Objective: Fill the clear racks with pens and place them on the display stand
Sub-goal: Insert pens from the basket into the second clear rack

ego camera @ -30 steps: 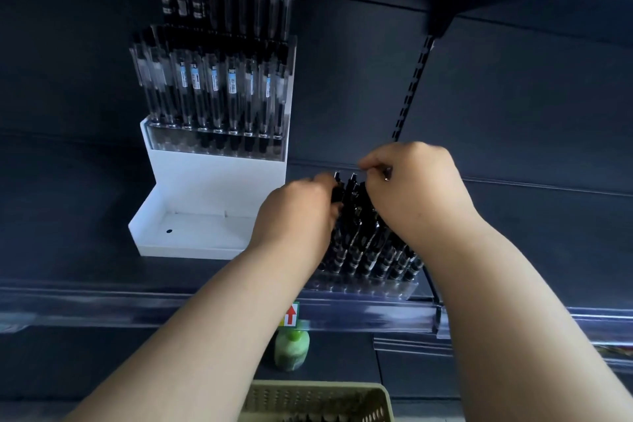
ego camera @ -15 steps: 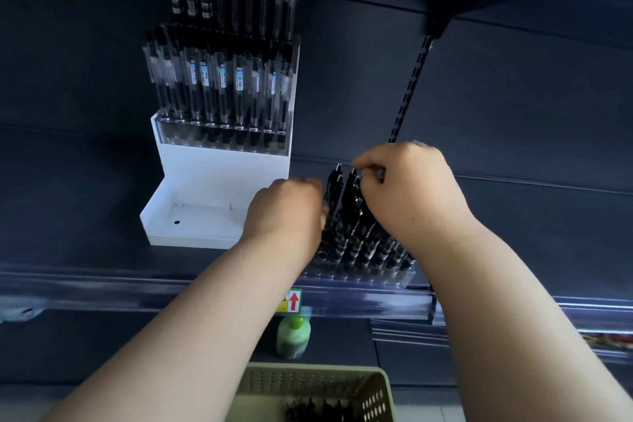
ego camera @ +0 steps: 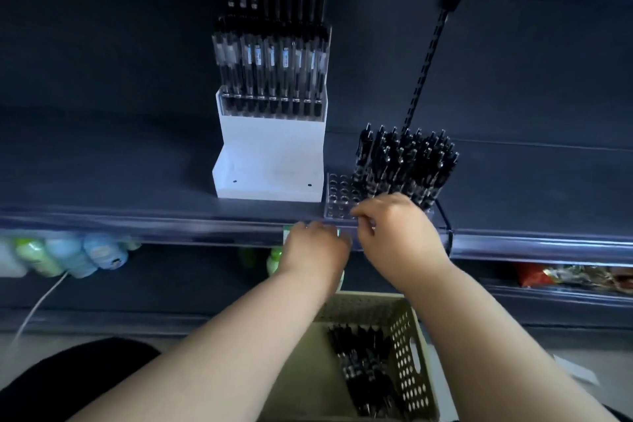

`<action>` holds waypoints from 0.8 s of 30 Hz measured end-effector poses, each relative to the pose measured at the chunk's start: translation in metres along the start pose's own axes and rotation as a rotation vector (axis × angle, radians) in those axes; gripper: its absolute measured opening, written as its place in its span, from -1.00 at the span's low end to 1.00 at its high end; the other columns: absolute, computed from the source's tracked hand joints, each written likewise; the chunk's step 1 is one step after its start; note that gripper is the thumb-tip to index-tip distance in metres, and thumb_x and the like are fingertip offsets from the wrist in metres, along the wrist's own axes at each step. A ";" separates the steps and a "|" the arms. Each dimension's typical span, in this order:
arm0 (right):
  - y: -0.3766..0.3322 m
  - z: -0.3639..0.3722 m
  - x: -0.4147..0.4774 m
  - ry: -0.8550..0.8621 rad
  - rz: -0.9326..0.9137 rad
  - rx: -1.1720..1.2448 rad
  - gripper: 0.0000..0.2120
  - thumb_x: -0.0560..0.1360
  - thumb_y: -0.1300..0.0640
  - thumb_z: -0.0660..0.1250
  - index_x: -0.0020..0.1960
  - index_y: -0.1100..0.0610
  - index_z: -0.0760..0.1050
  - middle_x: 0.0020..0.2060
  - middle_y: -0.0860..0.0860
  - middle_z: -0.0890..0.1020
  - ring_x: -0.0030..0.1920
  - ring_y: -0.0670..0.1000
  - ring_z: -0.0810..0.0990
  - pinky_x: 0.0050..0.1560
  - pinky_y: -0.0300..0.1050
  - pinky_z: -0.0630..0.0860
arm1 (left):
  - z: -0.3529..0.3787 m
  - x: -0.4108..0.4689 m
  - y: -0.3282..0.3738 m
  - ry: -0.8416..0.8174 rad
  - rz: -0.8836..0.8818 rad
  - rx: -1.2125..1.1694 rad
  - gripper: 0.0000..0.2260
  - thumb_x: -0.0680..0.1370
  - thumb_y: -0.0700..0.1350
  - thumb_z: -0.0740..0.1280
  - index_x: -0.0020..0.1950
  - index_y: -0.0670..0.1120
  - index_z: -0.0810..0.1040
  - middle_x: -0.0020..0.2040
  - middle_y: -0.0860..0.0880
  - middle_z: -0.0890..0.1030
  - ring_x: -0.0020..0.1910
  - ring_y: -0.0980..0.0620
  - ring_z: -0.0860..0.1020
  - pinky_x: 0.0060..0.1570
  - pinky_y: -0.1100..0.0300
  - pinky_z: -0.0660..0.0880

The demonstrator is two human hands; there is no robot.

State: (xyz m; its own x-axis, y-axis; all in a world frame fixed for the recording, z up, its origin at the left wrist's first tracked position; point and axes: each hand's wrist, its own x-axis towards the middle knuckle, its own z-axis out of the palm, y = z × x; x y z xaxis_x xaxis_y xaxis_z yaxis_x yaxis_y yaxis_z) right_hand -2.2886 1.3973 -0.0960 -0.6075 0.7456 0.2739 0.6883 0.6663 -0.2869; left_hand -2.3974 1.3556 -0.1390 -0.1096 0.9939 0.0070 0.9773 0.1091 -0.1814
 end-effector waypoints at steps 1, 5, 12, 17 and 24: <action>0.002 0.011 -0.008 -0.059 0.055 0.021 -0.74 0.50 0.22 0.19 0.07 0.13 0.60 0.00 0.07 0.63 0.05 0.10 0.51 0.04 0.01 0.49 | 0.010 -0.004 0.001 -0.039 0.017 -0.008 -0.65 0.51 -0.24 0.23 0.29 -0.09 0.41 0.20 -0.09 0.53 0.23 -0.14 0.44 0.15 0.05 0.34; 0.012 0.061 -0.043 -0.387 0.314 0.002 -0.73 0.49 0.19 0.19 0.13 0.07 0.56 0.07 0.07 0.59 0.05 0.12 0.56 0.01 -0.08 0.52 | 0.057 -0.028 0.004 -0.217 0.008 -0.039 -0.65 0.46 -0.30 0.29 0.22 -0.08 0.47 0.16 -0.09 0.56 0.20 -0.13 0.49 0.14 0.08 0.38; 0.026 0.149 -0.100 -0.683 0.689 0.117 -0.71 0.48 0.23 0.21 0.18 0.13 0.51 0.15 0.11 0.57 0.18 0.14 0.52 0.20 -0.02 0.46 | 0.135 -0.042 0.034 -0.504 -0.278 -0.463 -0.70 0.54 -0.19 0.13 0.23 -0.03 0.49 0.26 -0.11 0.51 0.20 -0.16 0.51 0.12 0.08 0.43; 0.032 0.185 -0.112 -0.729 0.739 0.119 -0.63 0.47 0.28 0.16 0.24 0.14 0.47 0.21 0.11 0.51 0.22 0.16 0.47 0.24 0.00 0.41 | 0.177 -0.046 0.064 -0.543 -0.827 -1.032 -0.76 0.56 -0.12 0.15 0.02 -0.19 0.57 0.15 -0.20 0.58 0.12 -0.16 0.53 0.15 0.09 0.44; 0.037 0.202 -0.099 -0.739 0.745 0.085 -0.72 0.47 0.28 0.11 0.08 0.15 0.52 0.07 0.11 0.59 0.09 0.15 0.55 0.05 0.00 0.44 | 0.200 -0.032 0.080 -0.512 -1.086 -1.274 -0.75 0.60 -0.20 0.14 0.11 -0.28 0.55 0.17 -0.26 0.56 0.17 -0.18 0.51 0.09 0.11 0.41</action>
State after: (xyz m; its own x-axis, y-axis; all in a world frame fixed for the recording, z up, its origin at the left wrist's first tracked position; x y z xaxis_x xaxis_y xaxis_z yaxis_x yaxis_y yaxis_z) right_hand -2.2830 1.3509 -0.3197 -0.1529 0.7715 -0.6176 0.9744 0.0135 -0.2243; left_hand -2.3519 1.3297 -0.3505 -0.5487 0.3925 -0.7382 -0.0801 0.8542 0.5138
